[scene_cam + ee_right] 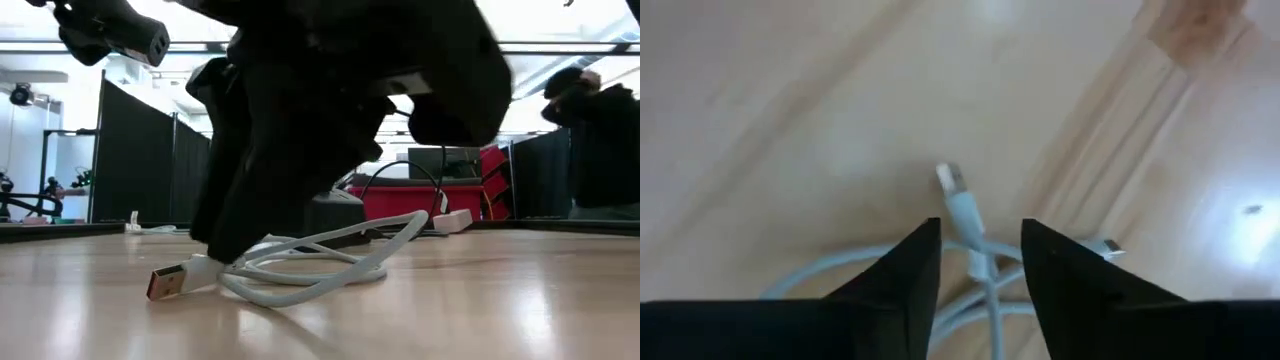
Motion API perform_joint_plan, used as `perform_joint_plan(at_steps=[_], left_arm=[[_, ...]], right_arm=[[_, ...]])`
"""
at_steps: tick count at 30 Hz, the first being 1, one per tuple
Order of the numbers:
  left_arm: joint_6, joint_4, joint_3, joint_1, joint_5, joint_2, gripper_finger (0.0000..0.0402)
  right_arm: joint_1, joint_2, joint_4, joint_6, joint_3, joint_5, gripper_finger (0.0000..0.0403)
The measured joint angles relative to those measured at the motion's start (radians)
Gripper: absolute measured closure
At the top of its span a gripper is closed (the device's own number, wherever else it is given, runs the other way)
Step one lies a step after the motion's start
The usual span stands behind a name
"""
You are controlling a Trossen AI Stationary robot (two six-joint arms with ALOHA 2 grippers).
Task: Insert USB
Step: Insert the middle left white charger cable into the black charger adapter
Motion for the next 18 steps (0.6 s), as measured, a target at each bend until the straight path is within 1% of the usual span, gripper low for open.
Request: perform_joint_plan(at_steps=[5,9,15,18], left_arm=[[-0.025,0.003,0.000,-0.025,0.000,0.002,0.0255],[-0.042,0.004,-0.001,-0.045,-0.001,0.003,0.0255],[-0.050,0.004,-0.001,-0.061,-0.010,0.012,0.0255],[-0.051,0.005,-0.002,-0.062,-0.010,0.029,0.0255]], right_arm=[[-0.010,0.000,-0.018,-0.018,-0.003,0.000,0.0262],[-0.025,-0.001,-0.048,-0.031,-0.023,-0.005,0.0275],[-0.038,-0.002,-0.030,-0.027,-0.042,-0.063,0.0325],[-0.038,-0.004,-0.026,-0.026,-0.042,-0.068,0.0363]])
